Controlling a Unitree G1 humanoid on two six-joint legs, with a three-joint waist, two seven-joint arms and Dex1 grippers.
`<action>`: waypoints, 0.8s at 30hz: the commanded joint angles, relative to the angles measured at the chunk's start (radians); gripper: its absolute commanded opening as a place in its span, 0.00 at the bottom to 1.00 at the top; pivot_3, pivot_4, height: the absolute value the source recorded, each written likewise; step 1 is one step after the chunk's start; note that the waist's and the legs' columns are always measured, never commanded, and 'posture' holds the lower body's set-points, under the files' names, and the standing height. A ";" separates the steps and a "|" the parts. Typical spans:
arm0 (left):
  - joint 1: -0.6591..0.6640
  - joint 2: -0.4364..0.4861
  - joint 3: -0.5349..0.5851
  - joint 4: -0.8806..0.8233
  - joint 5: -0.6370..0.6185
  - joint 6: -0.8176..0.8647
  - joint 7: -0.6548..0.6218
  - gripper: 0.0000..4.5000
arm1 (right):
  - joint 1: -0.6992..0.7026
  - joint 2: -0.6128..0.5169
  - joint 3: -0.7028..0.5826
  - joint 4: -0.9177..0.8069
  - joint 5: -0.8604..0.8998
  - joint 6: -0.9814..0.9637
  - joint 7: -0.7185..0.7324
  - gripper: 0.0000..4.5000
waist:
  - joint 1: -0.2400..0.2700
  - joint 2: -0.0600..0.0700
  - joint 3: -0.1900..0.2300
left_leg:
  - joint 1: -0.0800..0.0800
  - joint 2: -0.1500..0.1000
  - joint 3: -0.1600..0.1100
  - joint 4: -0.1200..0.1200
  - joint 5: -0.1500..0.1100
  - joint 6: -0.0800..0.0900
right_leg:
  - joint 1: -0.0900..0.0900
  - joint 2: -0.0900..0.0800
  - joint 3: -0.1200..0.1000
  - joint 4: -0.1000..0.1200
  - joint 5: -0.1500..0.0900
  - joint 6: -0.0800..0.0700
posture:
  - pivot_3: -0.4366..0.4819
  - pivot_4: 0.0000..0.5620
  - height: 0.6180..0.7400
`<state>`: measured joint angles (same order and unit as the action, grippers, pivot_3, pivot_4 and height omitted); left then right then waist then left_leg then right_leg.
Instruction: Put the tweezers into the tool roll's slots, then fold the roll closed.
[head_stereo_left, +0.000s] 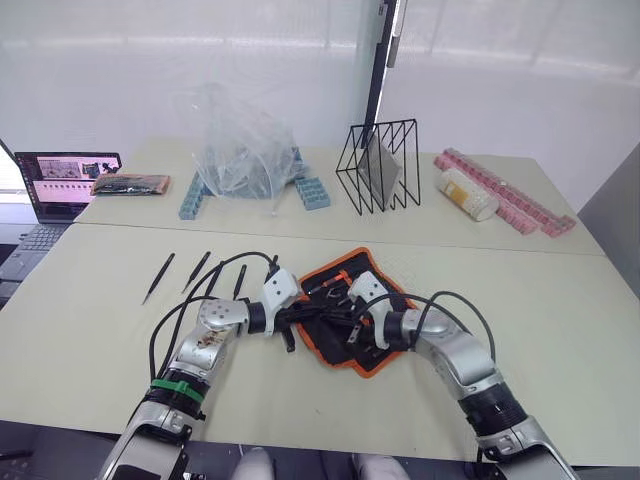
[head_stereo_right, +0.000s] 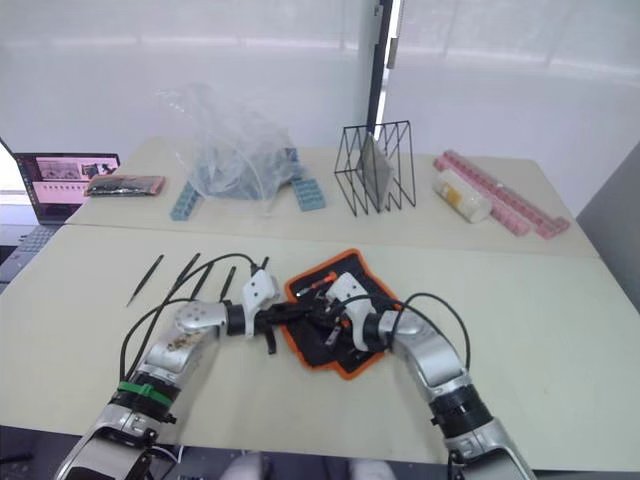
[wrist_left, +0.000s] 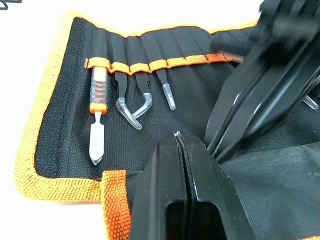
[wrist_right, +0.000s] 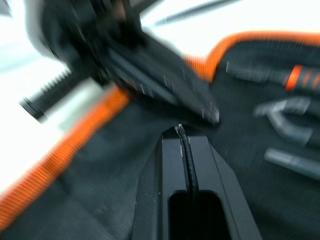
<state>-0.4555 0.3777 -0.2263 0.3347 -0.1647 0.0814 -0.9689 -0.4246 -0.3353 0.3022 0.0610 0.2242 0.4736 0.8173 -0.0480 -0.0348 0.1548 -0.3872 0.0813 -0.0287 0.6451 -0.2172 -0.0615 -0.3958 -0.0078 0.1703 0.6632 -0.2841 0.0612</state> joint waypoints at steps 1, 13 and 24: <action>0.041 0.008 -0.018 0.054 0.049 0.004 0.019 0.01 | 0.005 -0.013 0.026 0.050 -0.043 -0.041 0.021 0.00 | 0.000 0.000 0.000 | 0.000 0.000 0.000 0.000 0.000 0.000 | 0.000 0.000 0.000 0.000 0.000 0.000 | 0.48 0.27 0.84; 0.074 0.015 -0.020 0.077 0.069 -0.053 0.048 0.01 | 0.088 -0.093 0.058 -0.030 -0.052 -0.031 0.095 0.00 | -0.007 0.003 -0.003 | 0.003 0.000 0.000 -0.002 0.000 0.000 | 0.003 0.000 0.000 -0.002 -0.001 0.000 | 0.48 0.27 0.84; 0.049 0.014 -0.024 0.110 0.081 -0.078 0.046 0.01 | 0.194 -0.182 0.046 -0.208 -0.049 0.017 0.090 0.00 | -0.013 0.004 -0.015 | 0.004 0.000 -0.001 -0.003 -0.001 0.000 | 0.005 0.000 0.000 -0.005 -0.003 0.000 | 0.48 0.27 0.84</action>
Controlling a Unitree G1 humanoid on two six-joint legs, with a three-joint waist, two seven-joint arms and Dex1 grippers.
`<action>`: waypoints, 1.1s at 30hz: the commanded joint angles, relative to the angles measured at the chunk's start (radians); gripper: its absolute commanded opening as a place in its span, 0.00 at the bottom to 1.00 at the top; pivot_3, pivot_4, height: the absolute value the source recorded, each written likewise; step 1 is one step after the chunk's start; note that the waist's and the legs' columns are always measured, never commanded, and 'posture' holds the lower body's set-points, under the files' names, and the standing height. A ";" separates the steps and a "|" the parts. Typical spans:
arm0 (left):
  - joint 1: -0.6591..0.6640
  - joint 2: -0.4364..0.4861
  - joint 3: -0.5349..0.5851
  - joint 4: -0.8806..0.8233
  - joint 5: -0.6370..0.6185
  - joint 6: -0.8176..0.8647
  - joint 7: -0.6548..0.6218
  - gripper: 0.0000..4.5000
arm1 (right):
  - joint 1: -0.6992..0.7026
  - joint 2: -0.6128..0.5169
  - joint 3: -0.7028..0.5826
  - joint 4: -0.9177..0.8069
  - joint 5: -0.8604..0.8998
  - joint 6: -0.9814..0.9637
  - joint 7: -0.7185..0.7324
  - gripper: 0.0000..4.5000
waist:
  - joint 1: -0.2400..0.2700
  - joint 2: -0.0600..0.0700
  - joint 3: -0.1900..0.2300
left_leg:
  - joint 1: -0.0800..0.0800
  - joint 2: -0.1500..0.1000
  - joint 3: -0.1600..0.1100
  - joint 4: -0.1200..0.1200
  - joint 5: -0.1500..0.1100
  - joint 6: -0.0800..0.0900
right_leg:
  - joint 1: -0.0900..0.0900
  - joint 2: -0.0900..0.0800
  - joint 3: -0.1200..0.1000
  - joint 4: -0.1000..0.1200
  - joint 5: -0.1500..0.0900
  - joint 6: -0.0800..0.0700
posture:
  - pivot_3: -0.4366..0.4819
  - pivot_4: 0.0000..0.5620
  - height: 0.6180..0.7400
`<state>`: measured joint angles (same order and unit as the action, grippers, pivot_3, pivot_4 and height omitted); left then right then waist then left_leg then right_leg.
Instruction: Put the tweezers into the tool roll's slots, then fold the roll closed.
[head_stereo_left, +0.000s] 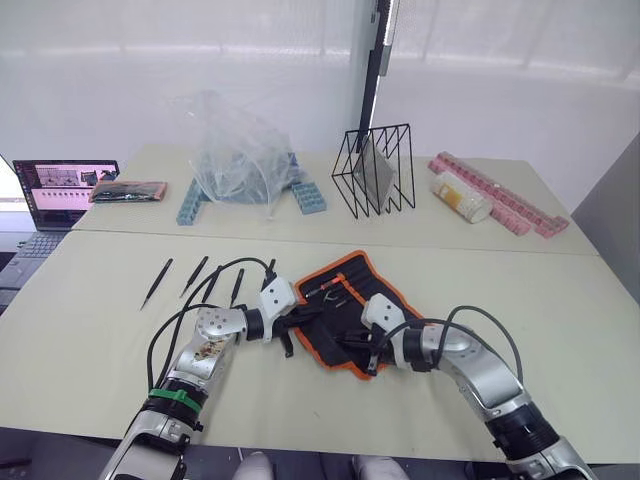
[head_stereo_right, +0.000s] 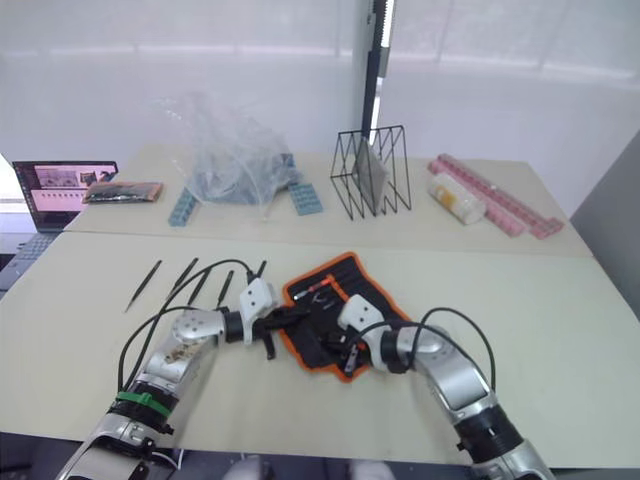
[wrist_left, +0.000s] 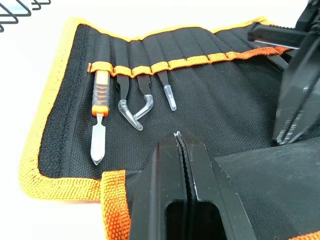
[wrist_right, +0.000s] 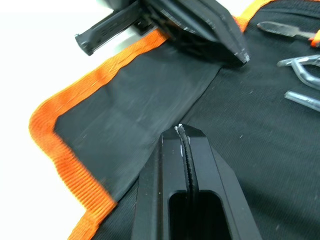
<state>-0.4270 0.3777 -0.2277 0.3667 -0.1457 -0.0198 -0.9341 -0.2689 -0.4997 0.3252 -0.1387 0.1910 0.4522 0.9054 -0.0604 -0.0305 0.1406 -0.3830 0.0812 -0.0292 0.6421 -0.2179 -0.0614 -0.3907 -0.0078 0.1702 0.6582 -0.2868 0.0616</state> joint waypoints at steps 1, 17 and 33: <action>0.018 0.014 -0.024 0.081 0.062 0.021 0.010 0.01 | 0.039 -0.016 0.012 -0.012 -0.015 0.030 -0.008 0.00 | 0.000 0.000 -0.001 | 0.000 0.000 0.000 0.000 0.000 0.000 | 0.000 0.000 0.000 0.000 0.000 0.000 | 0.48 0.27 0.84; 0.002 0.010 -0.033 0.097 0.059 0.006 0.002 0.01 | -0.091 0.177 -0.056 0.171 0.021 -0.120 -0.042 0.00 | 0.001 0.000 0.000 | -0.003 -0.001 -0.002 0.000 0.000 0.000 | -0.001 0.000 0.000 -0.001 0.000 0.000 | 0.48 0.27 0.84; 0.012 0.016 -0.026 0.089 0.058 0.003 0.006 0.01 | 0.036 0.027 -0.009 0.049 0.007 -0.030 0.039 0.00 | -0.001 0.001 0.000 | -0.003 -0.001 -0.002 -0.001 0.000 0.000 | -0.001 0.000 0.001 -0.003 -0.002 -0.002 | 0.48 0.27 0.84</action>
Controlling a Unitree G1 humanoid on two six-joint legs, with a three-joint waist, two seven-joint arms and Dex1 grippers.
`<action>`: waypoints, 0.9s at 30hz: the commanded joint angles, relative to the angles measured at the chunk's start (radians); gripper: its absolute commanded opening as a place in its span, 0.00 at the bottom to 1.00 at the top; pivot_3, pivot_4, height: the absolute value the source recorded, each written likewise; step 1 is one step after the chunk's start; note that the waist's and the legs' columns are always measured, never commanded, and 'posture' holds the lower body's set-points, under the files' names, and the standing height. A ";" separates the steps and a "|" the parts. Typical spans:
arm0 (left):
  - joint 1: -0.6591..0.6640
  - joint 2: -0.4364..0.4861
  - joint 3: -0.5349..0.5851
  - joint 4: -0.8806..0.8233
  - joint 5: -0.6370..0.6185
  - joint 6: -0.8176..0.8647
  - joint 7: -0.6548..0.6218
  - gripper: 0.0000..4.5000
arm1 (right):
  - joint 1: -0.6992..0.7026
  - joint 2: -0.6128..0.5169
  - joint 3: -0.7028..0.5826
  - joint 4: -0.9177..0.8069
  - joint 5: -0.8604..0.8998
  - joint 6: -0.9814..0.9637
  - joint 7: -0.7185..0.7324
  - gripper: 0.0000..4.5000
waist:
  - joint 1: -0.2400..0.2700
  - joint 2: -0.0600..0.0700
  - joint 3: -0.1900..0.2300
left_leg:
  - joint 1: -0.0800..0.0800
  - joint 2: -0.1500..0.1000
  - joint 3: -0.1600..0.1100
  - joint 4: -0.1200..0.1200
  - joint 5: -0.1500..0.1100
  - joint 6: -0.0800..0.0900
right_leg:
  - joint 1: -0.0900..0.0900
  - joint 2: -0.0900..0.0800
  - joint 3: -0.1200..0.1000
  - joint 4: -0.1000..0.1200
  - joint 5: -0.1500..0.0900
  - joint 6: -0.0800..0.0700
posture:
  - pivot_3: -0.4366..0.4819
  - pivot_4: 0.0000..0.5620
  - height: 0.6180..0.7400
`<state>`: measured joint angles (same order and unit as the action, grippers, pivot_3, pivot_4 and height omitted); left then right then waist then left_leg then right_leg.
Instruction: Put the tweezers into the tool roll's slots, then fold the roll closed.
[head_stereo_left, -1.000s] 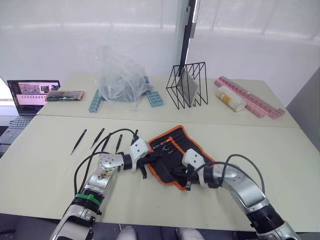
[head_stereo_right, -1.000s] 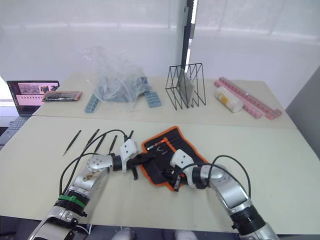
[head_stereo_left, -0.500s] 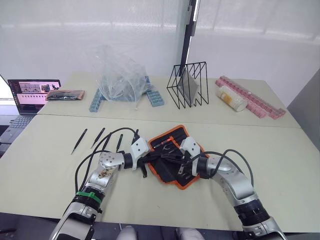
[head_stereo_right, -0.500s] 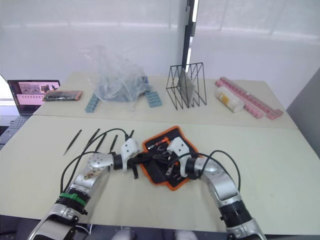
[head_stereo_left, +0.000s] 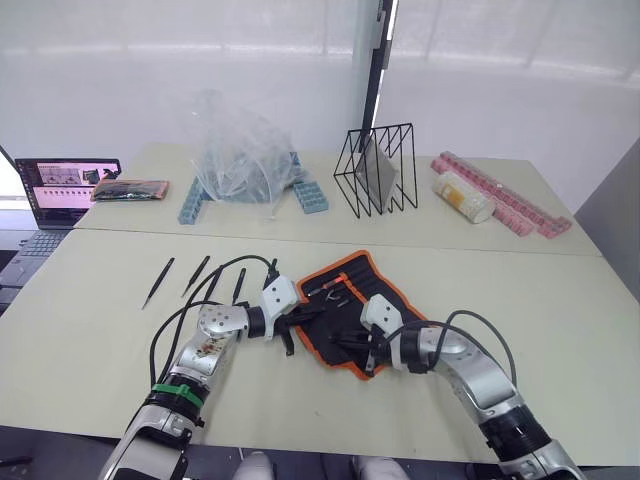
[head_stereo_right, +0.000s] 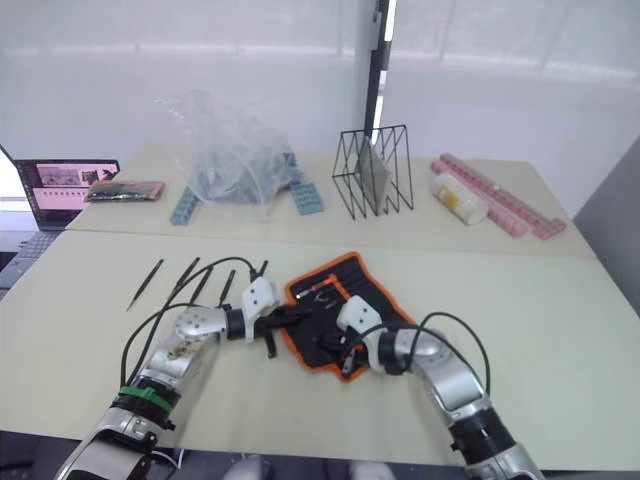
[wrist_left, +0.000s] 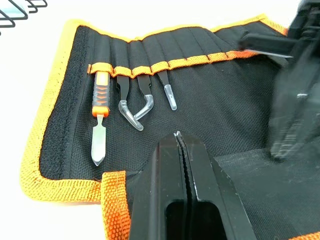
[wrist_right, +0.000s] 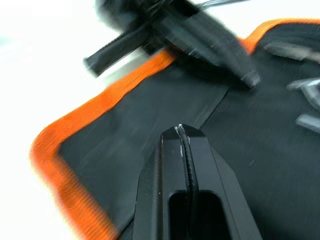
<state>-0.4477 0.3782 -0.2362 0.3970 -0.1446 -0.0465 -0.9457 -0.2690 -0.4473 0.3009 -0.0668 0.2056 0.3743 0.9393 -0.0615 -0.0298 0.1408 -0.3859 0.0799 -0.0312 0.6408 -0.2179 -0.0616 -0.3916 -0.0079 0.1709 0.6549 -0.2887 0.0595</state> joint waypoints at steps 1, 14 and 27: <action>0.032 0.015 -0.018 0.060 0.058 0.029 0.017 0.01 | 0.045 -0.033 0.013 -0.035 -0.006 0.054 0.003 0.00 | 0.000 0.000 0.000 | 0.000 0.000 0.000 0.000 0.000 0.000 | 0.000 0.000 0.000 0.000 -0.002 -0.003 | 0.48 0.27 0.84; 0.017 0.012 -0.025 0.083 0.062 0.013 0.009 0.01 | 0.189 -0.141 -0.019 -0.212 0.058 0.140 0.003 0.00 | 0.001 -0.001 -0.001 | 0.000 -0.001 0.000 -0.004 0.000 0.000 | 0.003 0.000 0.002 -0.008 -0.002 -0.003 | 0.48 0.27 0.84; 0.012 0.050 0.053 -0.107 -0.043 0.095 -0.030 0.01 | 0.143 -0.099 -0.174 -0.282 0.161 0.127 -0.052 0.00 | -0.006 -0.004 0.005 | -0.005 -0.001 -0.001 -0.006 0.000 -0.001 | -0.003 0.000 0.003 -0.008 -0.002 -0.002 | 0.48 0.27 0.84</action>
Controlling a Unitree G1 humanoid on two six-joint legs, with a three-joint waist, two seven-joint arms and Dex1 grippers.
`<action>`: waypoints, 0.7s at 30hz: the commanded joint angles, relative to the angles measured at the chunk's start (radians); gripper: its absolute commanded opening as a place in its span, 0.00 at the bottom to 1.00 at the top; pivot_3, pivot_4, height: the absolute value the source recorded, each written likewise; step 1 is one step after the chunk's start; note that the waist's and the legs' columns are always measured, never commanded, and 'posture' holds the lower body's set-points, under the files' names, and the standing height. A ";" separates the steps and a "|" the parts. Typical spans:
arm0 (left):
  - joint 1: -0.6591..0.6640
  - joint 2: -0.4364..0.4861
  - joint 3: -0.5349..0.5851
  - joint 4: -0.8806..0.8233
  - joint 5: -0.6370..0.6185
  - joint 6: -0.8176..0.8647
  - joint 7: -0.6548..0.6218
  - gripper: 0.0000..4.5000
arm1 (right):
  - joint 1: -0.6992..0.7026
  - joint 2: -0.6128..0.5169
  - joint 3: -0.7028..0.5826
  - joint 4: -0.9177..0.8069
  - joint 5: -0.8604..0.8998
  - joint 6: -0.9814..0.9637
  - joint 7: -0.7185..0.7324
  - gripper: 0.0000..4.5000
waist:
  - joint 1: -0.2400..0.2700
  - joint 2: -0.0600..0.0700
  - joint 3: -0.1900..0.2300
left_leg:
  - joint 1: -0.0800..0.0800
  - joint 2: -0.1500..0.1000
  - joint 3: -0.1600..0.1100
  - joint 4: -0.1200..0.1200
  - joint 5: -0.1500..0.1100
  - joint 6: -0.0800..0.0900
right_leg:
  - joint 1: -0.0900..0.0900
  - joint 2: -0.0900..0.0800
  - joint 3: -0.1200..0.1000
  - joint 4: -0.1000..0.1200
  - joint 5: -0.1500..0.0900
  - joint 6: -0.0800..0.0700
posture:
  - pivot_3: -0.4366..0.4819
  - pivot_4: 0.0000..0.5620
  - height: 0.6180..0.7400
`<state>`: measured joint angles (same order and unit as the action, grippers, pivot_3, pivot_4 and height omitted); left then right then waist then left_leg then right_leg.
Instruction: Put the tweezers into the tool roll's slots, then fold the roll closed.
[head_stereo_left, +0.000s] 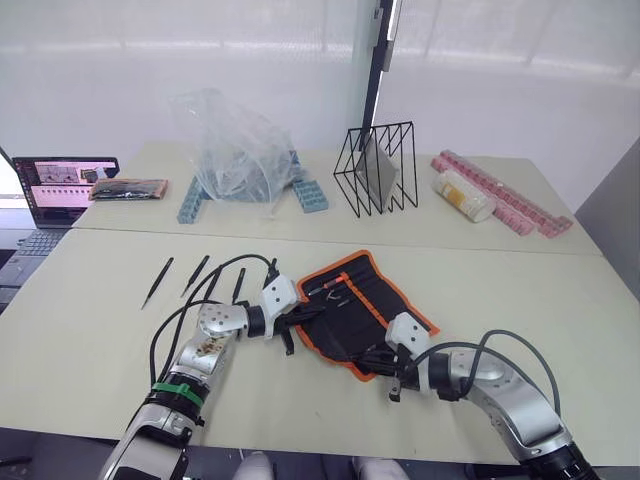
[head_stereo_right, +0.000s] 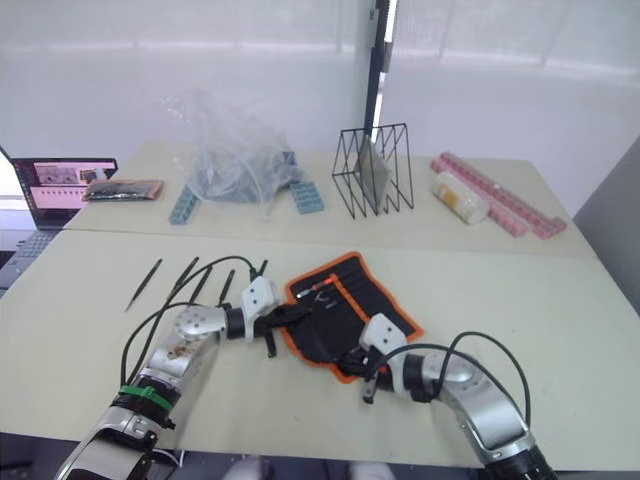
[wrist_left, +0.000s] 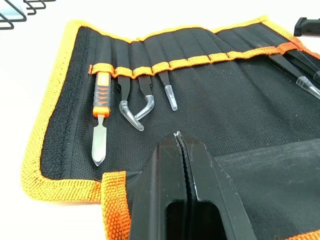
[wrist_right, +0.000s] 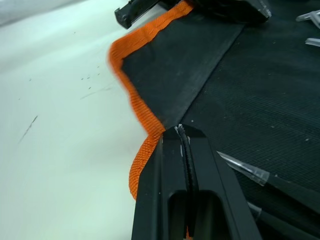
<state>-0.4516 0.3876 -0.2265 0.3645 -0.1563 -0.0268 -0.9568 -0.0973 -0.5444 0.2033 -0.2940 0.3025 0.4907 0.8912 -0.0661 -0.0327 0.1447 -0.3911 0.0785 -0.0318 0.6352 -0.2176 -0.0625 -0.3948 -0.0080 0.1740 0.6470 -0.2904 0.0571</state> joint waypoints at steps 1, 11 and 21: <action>0.020 0.055 0.059 -0.122 -0.055 0.105 -0.028 0.01 | -0.036 -0.004 -0.102 -0.072 0.091 0.022 -0.004 0.00 | -0.005 -0.001 0.002 | -0.002 0.000 0.000 0.000 0.000 0.000 | -0.002 0.000 0.000 0.000 0.003 0.005 | 0.48 0.27 0.84; 0.198 0.249 0.358 -0.401 -0.283 0.369 -0.019 0.01 | -0.017 -0.030 -0.392 -0.152 0.285 0.149 -0.109 0.00 | 0.007 0.001 0.010 | -0.027 0.000 -0.001 -0.003 0.000 0.000 | -0.026 0.000 0.000 0.001 0.009 -0.001 | 0.48 0.27 0.84; 0.570 0.398 0.831 -0.273 -0.290 0.297 0.045 0.64 | 0.206 -0.061 -0.690 0.092 0.219 -0.123 -0.104 0.72 | 0.006 -0.001 0.016 | -0.025 -0.001 0.000 -0.004 0.000 0.000 | -0.027 -0.002 0.000 0.000 0.005 0.003 | 0.48 0.27 0.84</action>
<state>0.0982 0.7747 0.5564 0.0852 -0.4478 0.3142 -0.9083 0.1035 -0.6017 -0.4406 -0.2083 0.5183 0.4321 0.7694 -0.0597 -0.0333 0.1603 -0.4160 0.0779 -0.0314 0.6312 -0.2173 -0.0625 -0.4216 -0.0098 0.1737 0.6473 -0.2870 0.0612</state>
